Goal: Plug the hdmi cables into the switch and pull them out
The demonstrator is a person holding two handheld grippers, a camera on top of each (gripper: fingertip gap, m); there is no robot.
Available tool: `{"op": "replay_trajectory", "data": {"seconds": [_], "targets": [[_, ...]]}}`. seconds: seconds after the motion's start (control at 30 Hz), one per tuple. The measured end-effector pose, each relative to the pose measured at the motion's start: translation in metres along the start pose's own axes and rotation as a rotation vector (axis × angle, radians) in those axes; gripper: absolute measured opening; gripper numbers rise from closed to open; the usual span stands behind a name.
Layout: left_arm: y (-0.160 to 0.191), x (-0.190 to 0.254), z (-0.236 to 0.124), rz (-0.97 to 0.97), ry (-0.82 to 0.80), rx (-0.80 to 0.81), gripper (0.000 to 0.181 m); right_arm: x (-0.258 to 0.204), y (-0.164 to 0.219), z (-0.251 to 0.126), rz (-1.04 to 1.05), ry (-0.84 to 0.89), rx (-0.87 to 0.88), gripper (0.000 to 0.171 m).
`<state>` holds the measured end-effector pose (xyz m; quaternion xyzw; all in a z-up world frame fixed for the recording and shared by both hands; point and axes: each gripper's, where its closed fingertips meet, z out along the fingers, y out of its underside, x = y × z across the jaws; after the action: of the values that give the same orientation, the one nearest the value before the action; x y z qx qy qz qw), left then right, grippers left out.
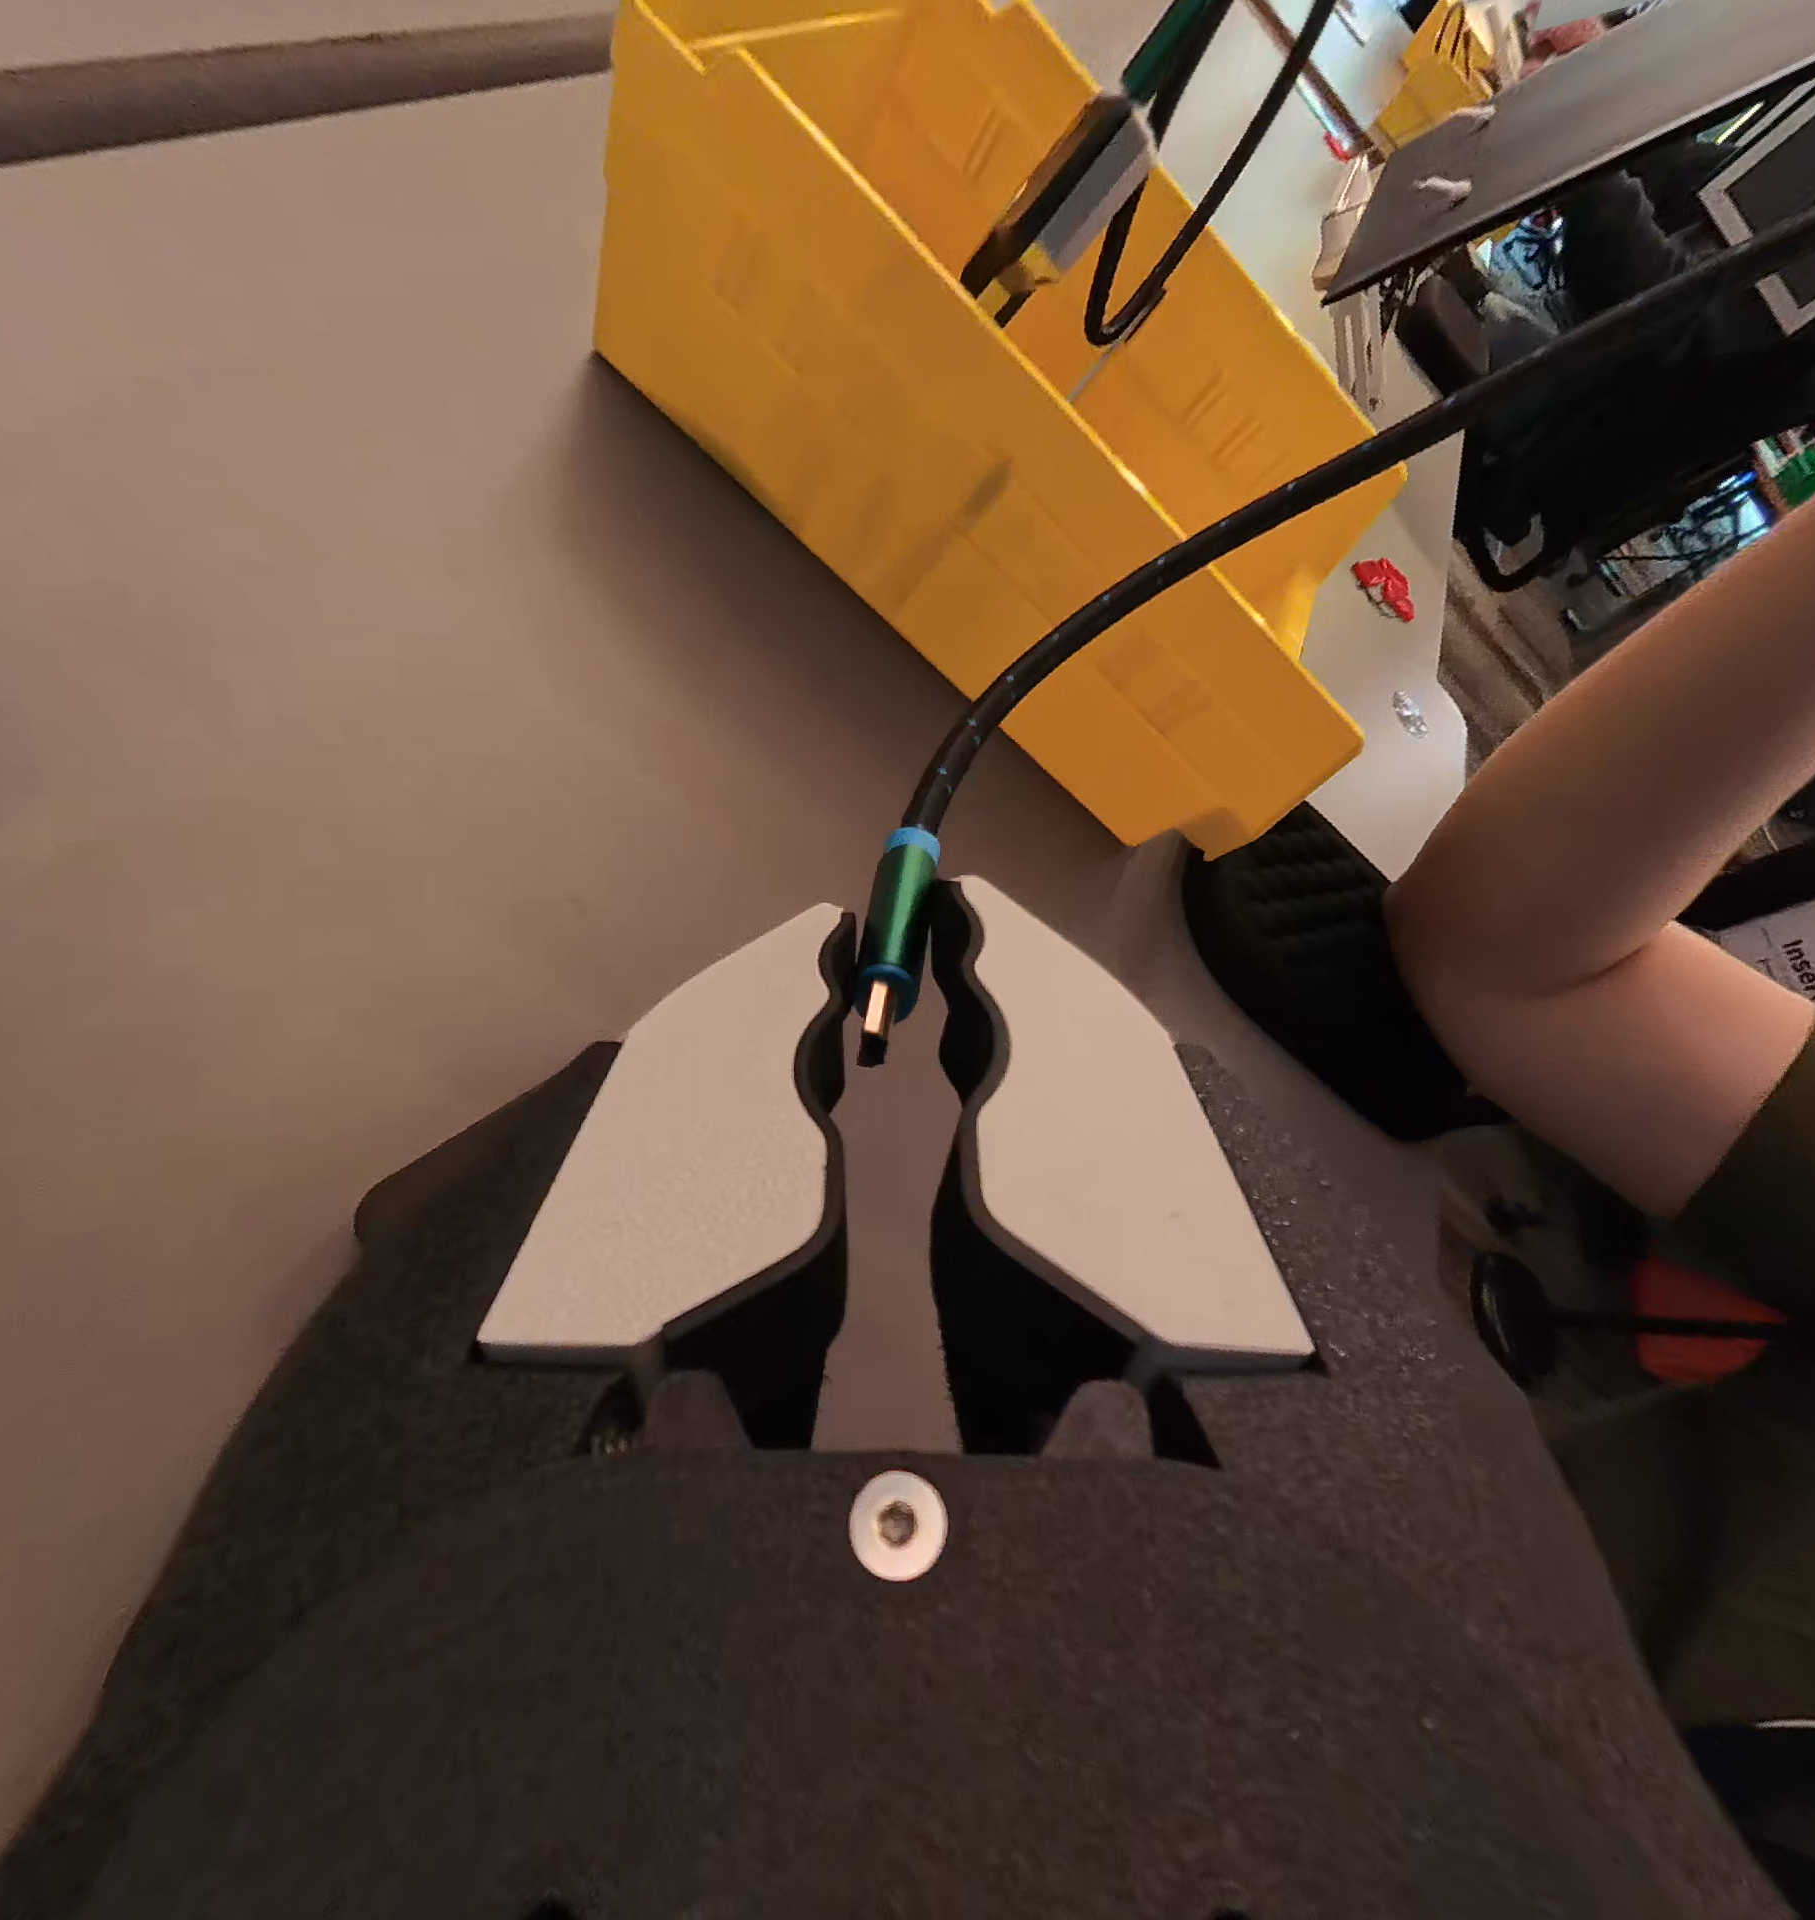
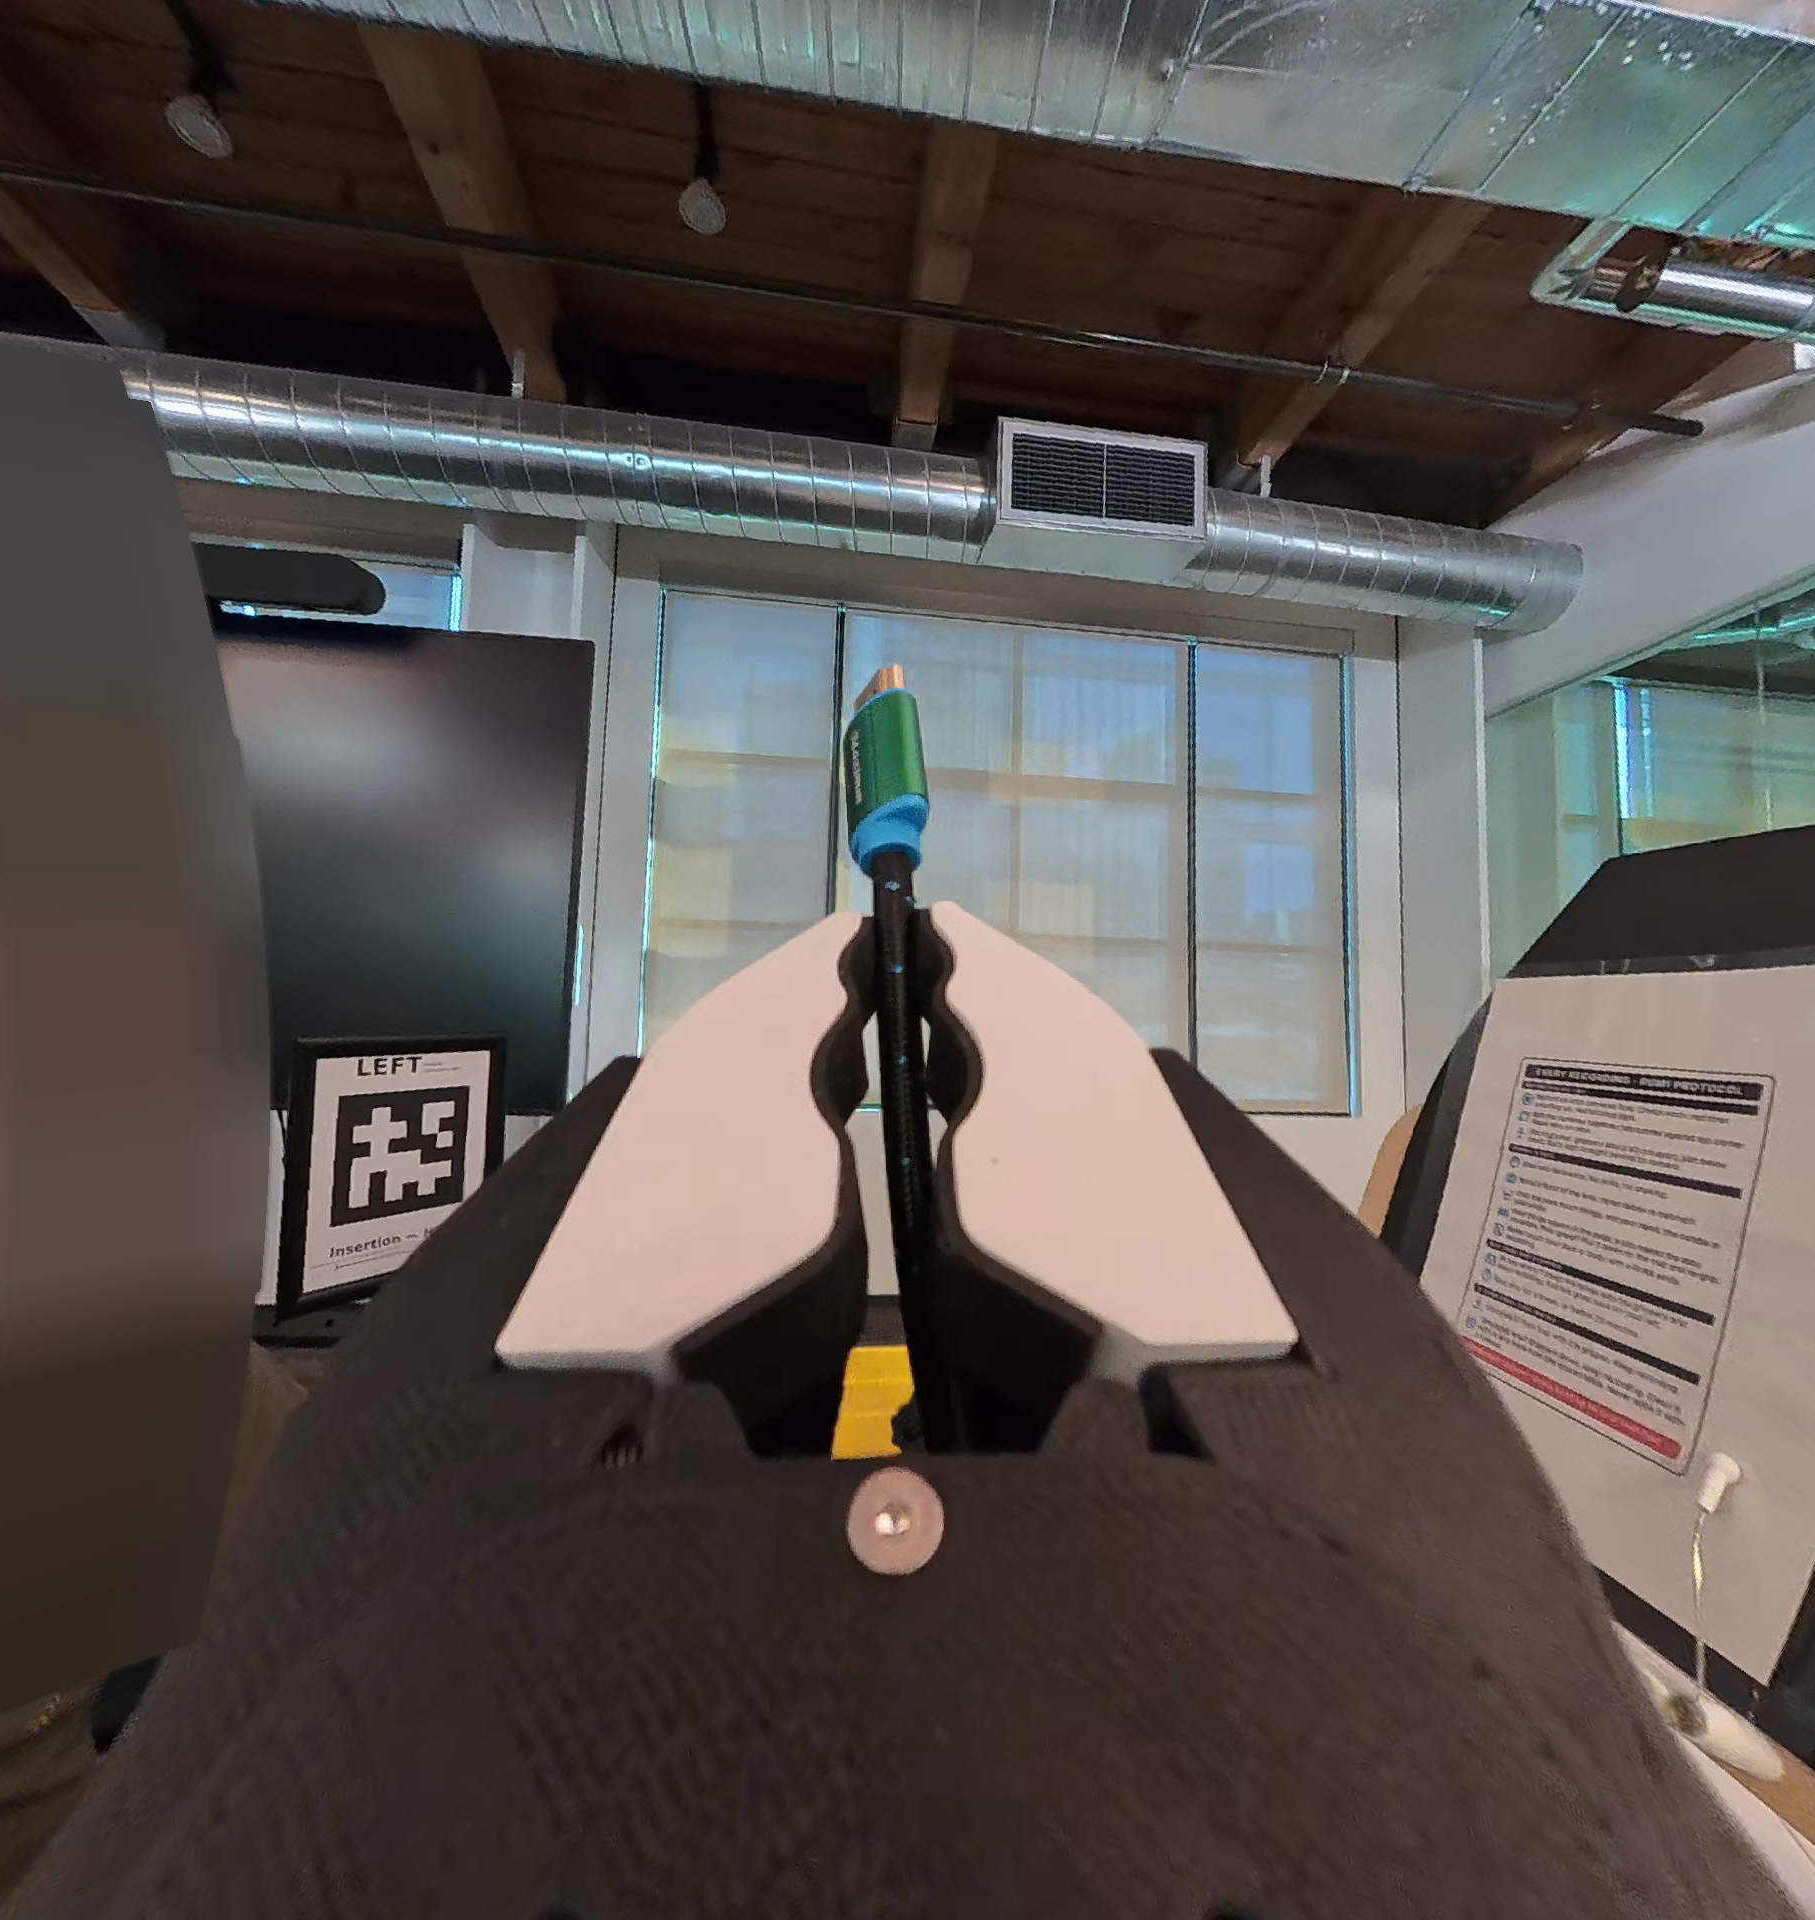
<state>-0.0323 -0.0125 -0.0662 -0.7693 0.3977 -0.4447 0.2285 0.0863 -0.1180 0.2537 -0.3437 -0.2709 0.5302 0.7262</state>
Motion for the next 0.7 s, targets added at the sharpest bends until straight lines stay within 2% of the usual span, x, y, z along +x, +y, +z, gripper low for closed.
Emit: {"op": "replay_trajectory", "data": {"seconds": [0.17, 0.27, 0.4, 0.47, 0.53, 0.7], "targets": [[0.016, -0.005, 0.019, 0.029, -0.025, -0.070, 0.014, -0.002, 0.006, 0.004, 0.014, -0.021, -0.013, 0.007], [0.021, 0.007, 0.025, 0.006, 0.076, -0.104, 0.013, 0.005, 0.024, 0.010, -0.013, 0.034, -0.107, 0.007], [0.017, 0.013, 0.013, 0.018, 0.149, -0.100, 0.012, 0.023, 0.053, 0.009, -0.050, 0.136, -0.288, 0.006], [0.014, 0.008, 0.005, 0.036, 0.121, -0.090, 0.030, 0.035, 0.062, 0.004, -0.105, 0.206, -0.372, 0.007], [0.010, 0.004, -0.003, 0.048, 0.111, -0.081, 0.039, 0.038, 0.064, 0.001, -0.122, 0.242, -0.415, 0.007], [-0.007, -0.002, -0.037, 0.062, 0.100, -0.012, 0.041, 0.039, 0.080, -0.003, -0.124, 0.272, -0.527, 0.007]]}}
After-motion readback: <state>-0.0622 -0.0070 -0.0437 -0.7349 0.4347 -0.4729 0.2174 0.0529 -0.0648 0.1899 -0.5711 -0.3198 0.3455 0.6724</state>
